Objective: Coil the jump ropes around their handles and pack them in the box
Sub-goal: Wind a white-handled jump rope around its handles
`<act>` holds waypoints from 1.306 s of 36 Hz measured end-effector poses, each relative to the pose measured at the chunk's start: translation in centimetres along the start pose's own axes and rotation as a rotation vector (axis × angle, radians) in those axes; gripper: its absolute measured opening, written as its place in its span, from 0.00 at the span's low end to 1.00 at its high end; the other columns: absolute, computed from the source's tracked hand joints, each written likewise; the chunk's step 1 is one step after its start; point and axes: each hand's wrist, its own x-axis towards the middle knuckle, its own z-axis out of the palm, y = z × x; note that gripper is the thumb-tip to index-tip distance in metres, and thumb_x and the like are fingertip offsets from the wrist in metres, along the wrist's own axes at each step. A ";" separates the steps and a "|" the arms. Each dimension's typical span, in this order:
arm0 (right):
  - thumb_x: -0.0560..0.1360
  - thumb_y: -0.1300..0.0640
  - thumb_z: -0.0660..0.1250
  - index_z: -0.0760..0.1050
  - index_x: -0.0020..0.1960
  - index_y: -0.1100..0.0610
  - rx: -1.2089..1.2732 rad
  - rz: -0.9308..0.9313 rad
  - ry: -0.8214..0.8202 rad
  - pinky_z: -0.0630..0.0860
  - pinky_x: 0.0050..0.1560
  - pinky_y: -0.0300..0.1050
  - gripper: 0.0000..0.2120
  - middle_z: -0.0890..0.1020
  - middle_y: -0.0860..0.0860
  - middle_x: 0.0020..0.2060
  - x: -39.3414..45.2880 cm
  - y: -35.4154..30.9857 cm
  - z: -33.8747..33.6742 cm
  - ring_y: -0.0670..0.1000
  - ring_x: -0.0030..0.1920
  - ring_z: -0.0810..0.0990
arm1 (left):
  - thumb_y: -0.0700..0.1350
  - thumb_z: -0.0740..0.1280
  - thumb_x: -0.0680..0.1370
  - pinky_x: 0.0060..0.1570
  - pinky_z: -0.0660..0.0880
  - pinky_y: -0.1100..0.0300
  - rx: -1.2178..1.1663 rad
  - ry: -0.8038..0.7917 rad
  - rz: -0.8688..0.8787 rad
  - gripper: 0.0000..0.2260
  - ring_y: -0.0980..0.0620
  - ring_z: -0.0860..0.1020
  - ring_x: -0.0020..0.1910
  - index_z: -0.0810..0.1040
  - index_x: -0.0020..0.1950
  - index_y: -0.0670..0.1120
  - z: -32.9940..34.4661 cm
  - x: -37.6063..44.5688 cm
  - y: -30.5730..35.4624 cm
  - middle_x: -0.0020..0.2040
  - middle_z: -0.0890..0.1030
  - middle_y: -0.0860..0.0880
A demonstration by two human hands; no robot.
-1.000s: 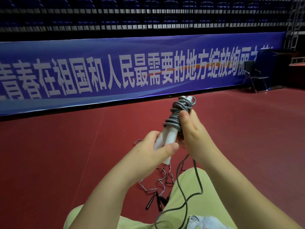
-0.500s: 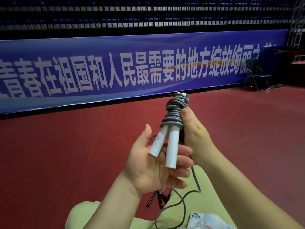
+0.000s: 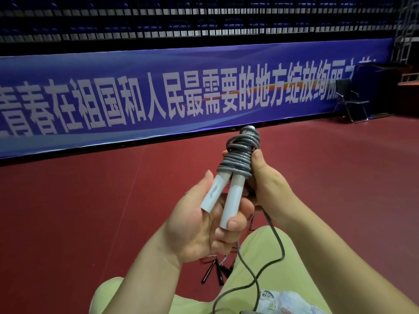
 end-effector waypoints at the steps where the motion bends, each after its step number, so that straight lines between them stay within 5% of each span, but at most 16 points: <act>1: 0.65 0.30 0.49 0.77 0.44 0.55 -0.012 0.011 -0.018 0.61 0.27 0.40 0.32 0.68 0.46 0.22 -0.1 0.0 0.0 0.46 0.24 0.64 | 0.71 0.49 0.74 0.24 0.59 0.64 0.045 0.047 0.009 0.35 0.56 0.64 0.24 0.81 0.44 0.44 0.0 0.0 0.1 0.30 0.72 0.50; 5: 0.69 0.26 0.46 0.72 0.28 0.52 -0.059 0.105 -0.081 0.56 0.26 0.39 0.33 0.67 0.47 0.22 0.3 0.8 -0.2 0.47 0.24 0.59 | 0.68 0.48 0.72 0.27 0.58 0.61 0.406 0.268 0.020 0.34 0.54 0.61 0.26 0.77 0.51 0.41 0.1 0.0 0.5 0.32 0.72 0.47; 9: 0.67 0.21 0.44 0.68 0.32 0.59 -0.075 0.204 -0.046 0.55 0.26 0.38 0.41 0.65 0.49 0.26 1.0 2.6 -0.8 0.46 0.25 0.59 | 0.65 0.47 0.79 0.28 0.61 0.61 0.723 0.506 0.001 0.29 0.54 0.64 0.26 0.77 0.48 0.44 0.1 0.2 0.4 0.30 0.75 0.50; 14: 0.45 0.15 0.59 0.70 0.22 0.52 -0.214 0.178 -0.011 0.64 0.33 0.40 0.38 0.69 0.48 0.23 1.4 4.8 -1.0 0.47 0.26 0.64 | 0.66 0.46 0.78 0.41 0.68 0.56 1.085 0.671 -0.062 0.26 0.54 0.71 0.33 0.73 0.40 0.50 -0.3 0.6 0.1 0.32 0.76 0.55; 16: 0.59 0.24 0.63 0.67 0.26 0.52 -0.205 0.261 0.039 0.70 0.38 0.40 0.30 0.70 0.48 0.24 2.0 4.8 -1.0 0.48 0.27 0.66 | 0.69 0.46 0.75 0.49 0.72 0.54 1.240 0.759 -0.083 0.25 0.55 0.75 0.43 0.73 0.46 0.52 -0.4 0.4 0.1 0.42 0.77 0.55; 18: 0.72 0.28 0.58 0.61 0.28 0.52 -0.118 0.317 0.068 0.61 0.28 0.38 0.29 0.64 0.47 0.23 2.3 5.0 -1.0 0.47 0.25 0.60 | 0.70 0.47 0.74 0.51 0.73 0.52 1.335 0.832 -0.098 0.24 0.55 0.75 0.48 0.72 0.53 0.56 -0.3 0.3 0.2 0.46 0.76 0.57; 20: 0.70 0.26 0.57 0.60 0.30 0.52 -0.142 0.301 0.059 0.59 0.25 0.39 0.30 0.63 0.46 0.23 1.4 4.2 -0.4 0.48 0.25 0.58 | 0.69 0.49 0.75 0.49 0.73 0.54 1.374 0.862 -0.088 0.21 0.56 0.75 0.48 0.70 0.55 0.57 -0.2 0.3 0.2 0.45 0.75 0.58; 23: 0.54 0.20 0.65 0.71 0.30 0.48 -0.175 0.207 0.023 0.71 0.31 0.41 0.30 0.71 0.45 0.22 1.3 5.0 -0.8 0.48 0.25 0.69 | 0.68 0.51 0.76 0.48 0.72 0.54 1.391 0.865 -0.058 0.19 0.56 0.74 0.48 0.69 0.56 0.58 -0.3 0.4 0.3 0.45 0.75 0.59; 25: 0.63 0.26 0.60 0.68 0.23 0.47 -0.145 0.214 -0.009 0.58 0.28 0.40 0.26 0.65 0.45 0.20 1.3 4.0 -0.3 0.46 0.22 0.61 | 0.67 0.51 0.76 0.47 0.72 0.54 1.391 0.853 -0.039 0.19 0.57 0.74 0.47 0.71 0.54 0.57 -0.3 0.5 0.4 0.45 0.75 0.57; 27: 0.70 0.33 0.60 0.63 0.22 0.48 -0.060 0.209 0.012 0.52 0.28 0.41 0.25 0.61 0.45 0.22 1.0 3.4 -0.4 0.46 0.24 0.55 | 0.67 0.51 0.76 0.47 0.72 0.54 1.368 0.820 -0.040 0.20 0.56 0.75 0.45 0.72 0.51 0.55 -0.4 0.4 0.6 0.45 0.76 0.55; 33: 0.58 0.39 0.62 0.66 0.29 0.47 0.016 0.003 -0.016 0.55 0.24 0.36 0.12 0.60 0.44 0.23 0.8 3.0 -0.4 0.43 0.23 0.55 | 0.73 0.60 0.63 0.43 0.70 0.54 1.127 0.565 -0.059 0.31 0.53 0.73 0.38 0.76 0.49 0.48 -1.5 0.3 0.9 0.39 0.76 0.53; 37: 0.57 0.38 0.71 0.66 0.43 0.59 0.123 -0.072 -0.126 0.57 0.23 0.33 0.29 0.65 0.45 0.24 0.4 3.3 -0.7 0.43 0.22 0.58 | 0.65 0.69 0.63 0.50 0.75 0.49 0.780 0.277 -0.041 0.31 0.47 0.76 0.44 0.77 0.52 0.40 -1.8 0.0 0.7 0.42 0.78 0.47; 40: 0.53 0.27 0.73 0.69 0.46 0.61 0.120 -0.117 -0.225 0.59 0.30 0.45 0.42 0.68 0.58 0.33 0.3 3.0 -0.5 0.56 0.31 0.63 | 0.67 0.71 0.66 0.48 0.79 0.53 0.429 0.018 -0.007 0.32 0.47 0.81 0.46 0.81 0.57 0.43 -1.9 0.2 0.0 0.47 0.82 0.46; 42: 0.55 0.27 0.73 0.74 0.45 0.58 0.155 -0.125 -0.290 0.60 0.35 0.55 0.37 0.71 0.59 0.37 0.3 2.7 -0.4 0.59 0.37 0.66 | 0.66 0.65 0.73 0.50 0.79 0.53 0.137 -0.203 0.011 0.30 0.48 0.82 0.48 0.78 0.62 0.42 -1.4 0.6 -1.0 0.51 0.83 0.45; 45: 0.59 0.30 0.73 0.80 0.44 0.51 0.150 -0.181 -0.314 0.69 0.40 0.49 0.27 0.78 0.51 0.38 0.2 1.8 -0.3 0.53 0.38 0.75 | 0.64 0.62 0.76 0.52 0.77 0.47 -0.146 -0.354 -0.027 0.33 0.44 0.82 0.49 0.71 0.65 0.36 -0.3 1.2 -2.0 0.52 0.82 0.40; 47: 0.58 0.31 0.75 0.79 0.46 0.54 0.200 -0.162 -0.300 0.75 0.45 0.43 0.29 0.81 0.48 0.39 0.0 1.4 -0.4 0.47 0.40 0.79 | 0.63 0.62 0.76 0.46 0.78 0.50 -0.207 -0.433 -0.029 0.31 0.46 0.82 0.44 0.71 0.63 0.36 0.2 1.6 -2.3 0.46 0.81 0.43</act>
